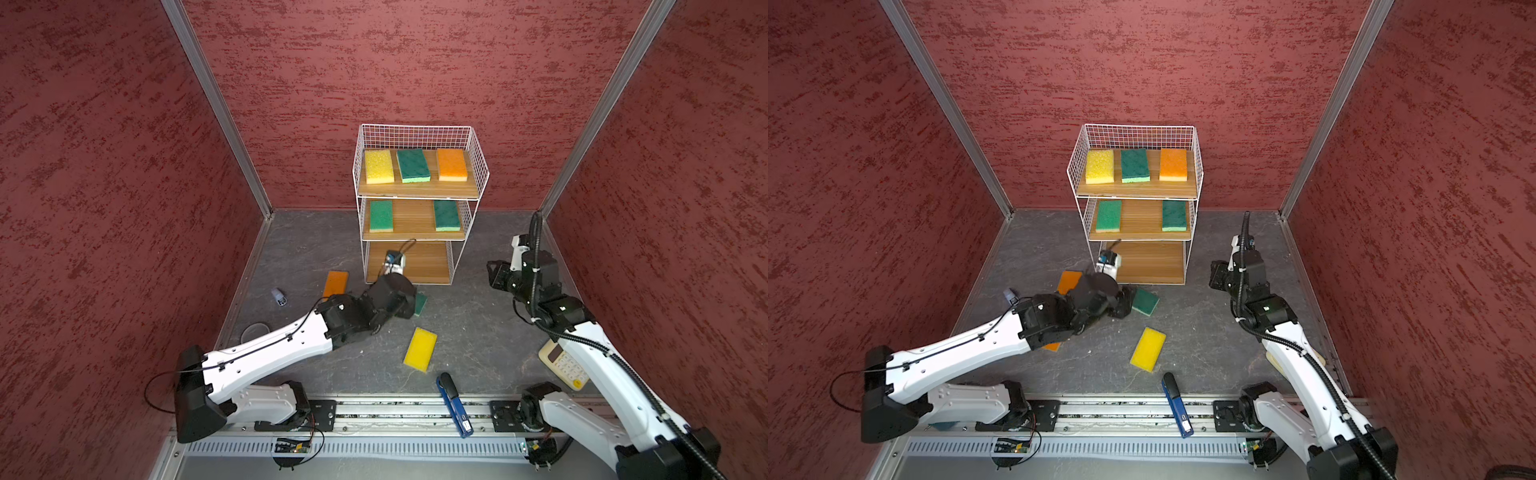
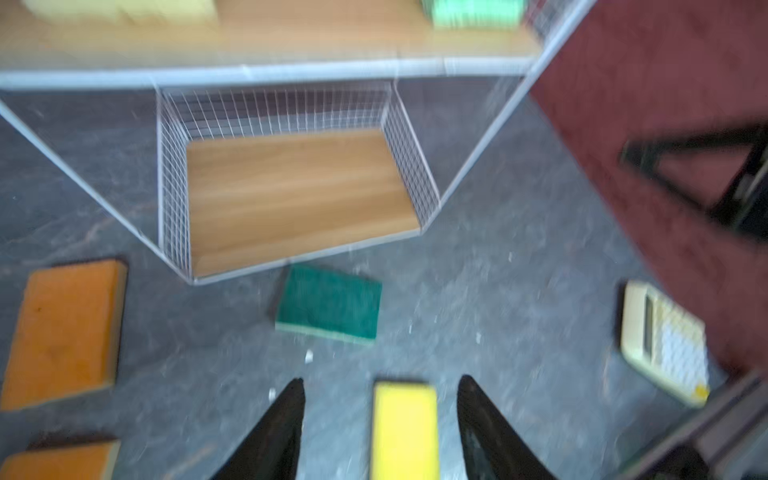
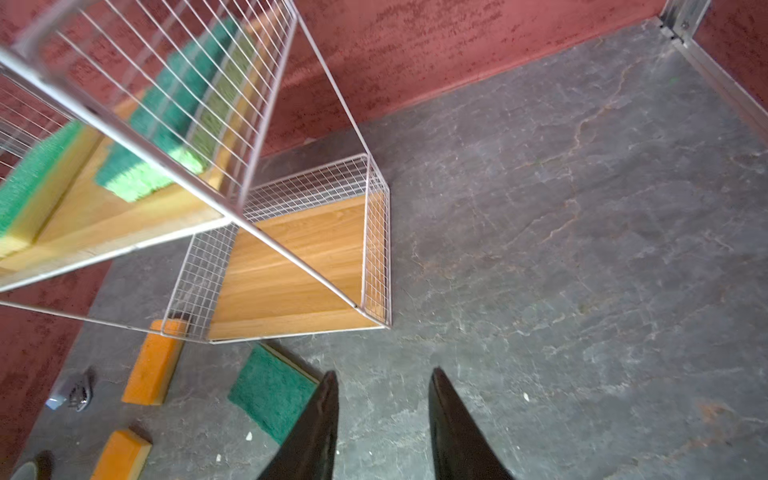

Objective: Place and organize the cleaning sponges onto the shelf
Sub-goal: 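Withdraw the left gripper and move it over the yellow floor sponge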

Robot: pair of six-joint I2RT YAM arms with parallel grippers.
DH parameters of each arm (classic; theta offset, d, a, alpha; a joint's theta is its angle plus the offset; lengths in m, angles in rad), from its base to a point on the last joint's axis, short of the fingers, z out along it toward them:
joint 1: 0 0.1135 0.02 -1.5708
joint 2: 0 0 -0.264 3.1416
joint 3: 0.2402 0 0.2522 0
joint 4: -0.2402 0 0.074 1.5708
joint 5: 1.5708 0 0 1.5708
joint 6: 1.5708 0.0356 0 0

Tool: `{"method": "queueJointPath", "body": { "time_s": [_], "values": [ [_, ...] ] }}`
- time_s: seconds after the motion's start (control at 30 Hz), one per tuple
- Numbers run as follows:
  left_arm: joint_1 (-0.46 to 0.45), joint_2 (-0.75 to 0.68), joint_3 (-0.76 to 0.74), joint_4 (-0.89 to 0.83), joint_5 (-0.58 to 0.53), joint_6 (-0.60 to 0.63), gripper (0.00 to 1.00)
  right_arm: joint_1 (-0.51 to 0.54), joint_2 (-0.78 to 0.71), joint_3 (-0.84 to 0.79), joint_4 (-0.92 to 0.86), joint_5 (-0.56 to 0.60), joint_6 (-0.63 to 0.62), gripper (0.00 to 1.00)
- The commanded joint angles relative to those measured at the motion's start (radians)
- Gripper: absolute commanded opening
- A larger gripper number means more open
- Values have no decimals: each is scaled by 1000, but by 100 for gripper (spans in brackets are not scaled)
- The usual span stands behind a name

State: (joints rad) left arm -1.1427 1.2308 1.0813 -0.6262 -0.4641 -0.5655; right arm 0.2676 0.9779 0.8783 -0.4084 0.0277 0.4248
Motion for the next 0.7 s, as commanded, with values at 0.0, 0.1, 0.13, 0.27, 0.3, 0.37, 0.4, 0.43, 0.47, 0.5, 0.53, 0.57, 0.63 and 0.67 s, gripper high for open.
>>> {"method": "queueJointPath", "body": {
  "time_s": [0.0,0.1,0.13,0.27,0.3,0.37,0.4,0.43,0.47,0.5,0.53,0.57,0.63,0.67],
  "values": [
    [-175,-9,-64,-169,-115,-94,65,-6,34,64,22,4,-12,39],
    [-263,25,-87,-145,-134,-103,68,-6,28,71,-12,18,-12,42],
    [-287,43,-86,-141,-145,-101,69,-6,11,57,-9,16,-9,44],
    [-310,103,-87,-85,-145,-77,78,-6,-30,29,-33,-20,14,48],
    [-310,119,-85,-64,-140,-65,83,-5,-36,21,-36,-28,20,49],
    [-307,166,-67,-39,-142,-53,85,-5,-53,2,-43,-48,34,49],
    [-308,186,-60,-27,-136,-43,86,-6,-60,-6,-48,-54,39,49],
    [-308,210,-51,-18,-128,-36,86,-5,-71,-14,-54,-58,45,49],
    [-308,231,-44,-8,-115,-34,87,-5,-82,-24,-59,-62,50,50],
    [-308,251,-37,-2,-101,-33,87,-6,-90,-30,-64,-64,53,50],
    [-309,271,-30,-4,-96,-39,88,-5,-100,-36,-68,-63,53,50],
    [-310,288,-25,-17,-97,-57,90,-5,-106,-41,-74,-63,53,50],
    [-308,307,-31,-37,-99,-94,96,-5,-114,-44,-81,-64,52,51],
    [-305,312,-40,-42,-94,-115,100,-5,-118,-45,-84,-67,51,51]
  ]
}}
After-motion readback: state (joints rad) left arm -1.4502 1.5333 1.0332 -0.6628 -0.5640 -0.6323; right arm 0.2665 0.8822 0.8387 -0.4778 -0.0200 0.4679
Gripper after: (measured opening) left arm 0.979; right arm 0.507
